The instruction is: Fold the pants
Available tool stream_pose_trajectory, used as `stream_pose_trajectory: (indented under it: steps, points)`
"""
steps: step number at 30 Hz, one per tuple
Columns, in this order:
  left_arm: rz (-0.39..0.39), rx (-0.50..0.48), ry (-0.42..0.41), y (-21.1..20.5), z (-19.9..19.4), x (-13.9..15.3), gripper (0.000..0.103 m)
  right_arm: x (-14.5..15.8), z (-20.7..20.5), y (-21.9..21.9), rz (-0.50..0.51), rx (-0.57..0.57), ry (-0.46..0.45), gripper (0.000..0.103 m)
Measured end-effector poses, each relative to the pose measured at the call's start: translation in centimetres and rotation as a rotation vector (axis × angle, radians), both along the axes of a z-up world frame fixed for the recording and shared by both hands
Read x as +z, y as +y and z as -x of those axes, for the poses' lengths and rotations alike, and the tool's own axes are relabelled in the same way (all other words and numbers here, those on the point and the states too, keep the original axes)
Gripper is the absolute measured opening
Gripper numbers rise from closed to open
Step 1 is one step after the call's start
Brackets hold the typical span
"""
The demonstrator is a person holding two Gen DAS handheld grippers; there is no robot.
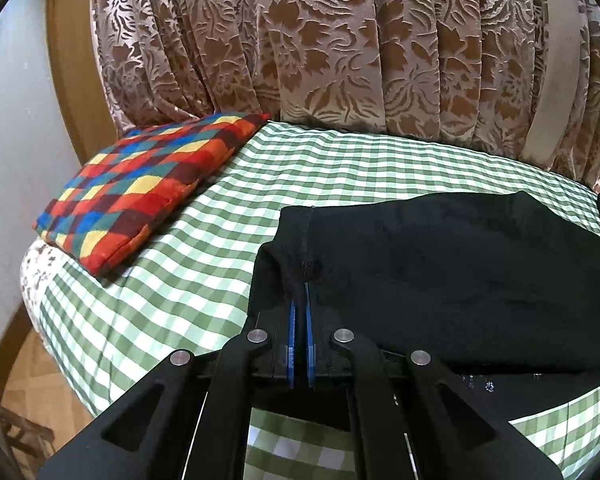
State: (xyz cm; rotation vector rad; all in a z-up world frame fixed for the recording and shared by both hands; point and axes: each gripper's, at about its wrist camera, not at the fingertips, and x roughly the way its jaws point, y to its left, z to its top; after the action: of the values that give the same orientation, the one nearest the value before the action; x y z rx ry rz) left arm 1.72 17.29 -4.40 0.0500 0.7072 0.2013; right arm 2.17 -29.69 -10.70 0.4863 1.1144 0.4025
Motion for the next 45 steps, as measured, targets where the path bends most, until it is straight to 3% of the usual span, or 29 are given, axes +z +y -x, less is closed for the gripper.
stream_pose_trajectory:
  steps: [17,20,23,26,32,35,36,37,39,41,44,45]
  points:
    - [-0.018,-0.008,-0.005,0.1,0.1,0.0,0.003,0.4,0.3,0.1,0.033,-0.004,-0.024,0.006]
    - [0.07,0.008,0.027,1.4,-0.5,-0.9,0.003,0.7,0.5,0.1,0.028,-0.011,-0.031,0.006]
    - [0.235,0.021,0.033,3.6,-0.1,-1.2,0.003,0.6,0.6,0.1,0.02,-0.018,-0.038,0.006]
    - [0.369,0.047,0.028,5.6,1.1,-1.1,0.017,0.2,0.7,-0.2,-0.008,-0.029,-0.036,0.006]
    - [0.705,0.145,0.005,9.5,4.7,-2.3,0.017,-0.2,0.7,-0.6,-0.045,-0.027,-0.049,0.006]
    - [0.839,0.172,0.001,10.3,5.8,-3.3,0.04,-0.4,0.7,-0.8,-0.06,-0.025,-0.052,0.006]
    - [0.879,0.176,-0.005,10.5,5.8,-3.4,0.04,-0.4,0.7,-0.7,-0.06,-0.024,-0.053,0.006]
    - [0.905,0.179,-0.008,10.5,5.8,-3.3,0.04,-0.5,0.7,-0.8,-0.064,-0.023,-0.055,0.006]
    - [0.932,0.188,-0.016,10.6,5.4,-2.7,0.057,-0.5,0.6,-0.7,-0.068,-0.023,-0.056,0.006]
    - [0.939,0.179,-0.015,10.4,4.1,-2.1,0.066,-0.4,0.6,-0.7,-0.069,-0.022,-0.059,0.006]
    - [0.967,0.193,0.049,10.0,1.2,-1.9,0.067,-0.4,0.5,-0.6,-0.07,-0.023,-0.057,0.006]
    - [0.938,0.214,0.073,9.9,0.4,-2.0,0.066,-0.3,0.4,-0.6,-0.068,-0.022,-0.058,0.006]
